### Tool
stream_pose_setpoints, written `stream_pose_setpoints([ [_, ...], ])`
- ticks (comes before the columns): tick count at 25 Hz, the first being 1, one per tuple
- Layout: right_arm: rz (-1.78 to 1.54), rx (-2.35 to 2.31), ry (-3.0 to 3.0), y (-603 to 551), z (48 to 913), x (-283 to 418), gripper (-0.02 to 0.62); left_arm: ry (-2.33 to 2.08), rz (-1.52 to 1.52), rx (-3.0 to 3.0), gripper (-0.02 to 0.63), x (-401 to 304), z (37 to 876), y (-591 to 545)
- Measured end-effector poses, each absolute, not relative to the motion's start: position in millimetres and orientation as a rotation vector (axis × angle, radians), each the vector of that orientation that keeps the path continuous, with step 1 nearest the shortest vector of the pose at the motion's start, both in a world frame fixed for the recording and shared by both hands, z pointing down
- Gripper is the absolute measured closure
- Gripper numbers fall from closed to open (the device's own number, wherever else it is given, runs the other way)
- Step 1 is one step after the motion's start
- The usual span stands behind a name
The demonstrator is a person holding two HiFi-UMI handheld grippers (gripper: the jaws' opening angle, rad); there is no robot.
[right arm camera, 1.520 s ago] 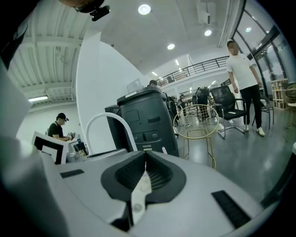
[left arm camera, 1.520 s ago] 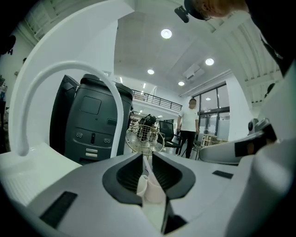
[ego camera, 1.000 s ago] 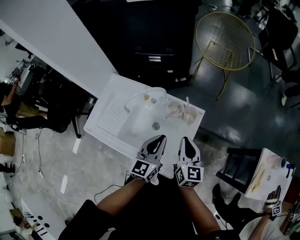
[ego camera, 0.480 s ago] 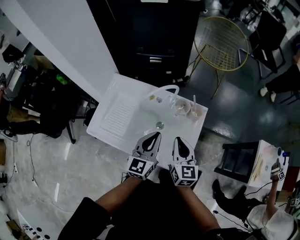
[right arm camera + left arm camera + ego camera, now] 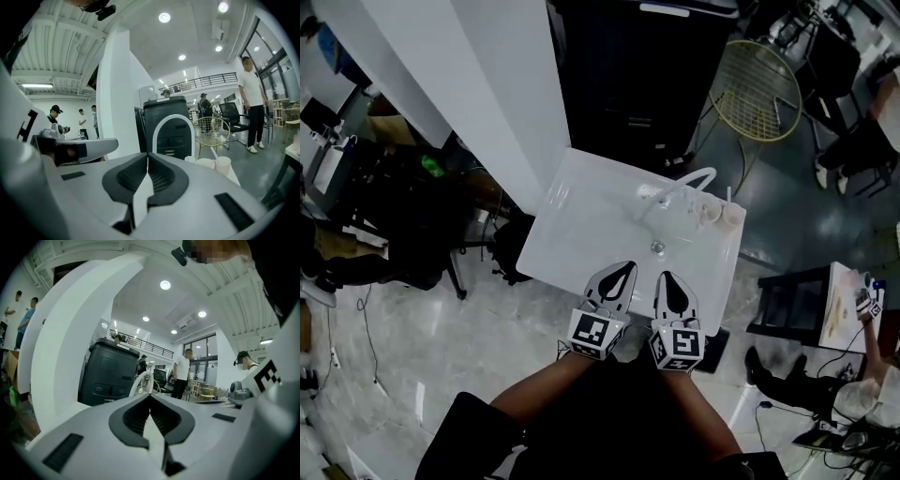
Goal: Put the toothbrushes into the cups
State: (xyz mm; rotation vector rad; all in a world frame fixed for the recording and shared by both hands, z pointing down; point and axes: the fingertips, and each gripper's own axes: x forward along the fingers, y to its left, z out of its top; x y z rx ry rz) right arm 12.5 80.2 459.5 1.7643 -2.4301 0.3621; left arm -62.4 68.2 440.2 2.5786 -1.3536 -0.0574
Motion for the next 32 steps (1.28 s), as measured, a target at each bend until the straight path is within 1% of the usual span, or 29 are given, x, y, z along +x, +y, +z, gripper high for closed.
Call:
stream_pose_setpoints([
  [5,0.336,1.775,-2.428,89,451,-27,0.575,-1.346,-0.040,2.591,0.590,-95,430,72],
  [12,0.303,1.708,-2.475,87,438,-57,0.575,-1.357,-0.028,2.575,0.591,-99,426,88],
  [16,0.272,1.735,-2.474,89,434,-56,0.577,-1.380,-0.004,2.609,0.591,-103,421,82],
  [21,0.114,1.802,-2.440,84,417,-47,0.577,-1.403,-0.028,2.592,0.591,-110,414,74],
  [32,0.097,1.840,-2.406,78,413,-46,0.577,-1.350,-0.064,2.606,0.591,-102,418,67],
])
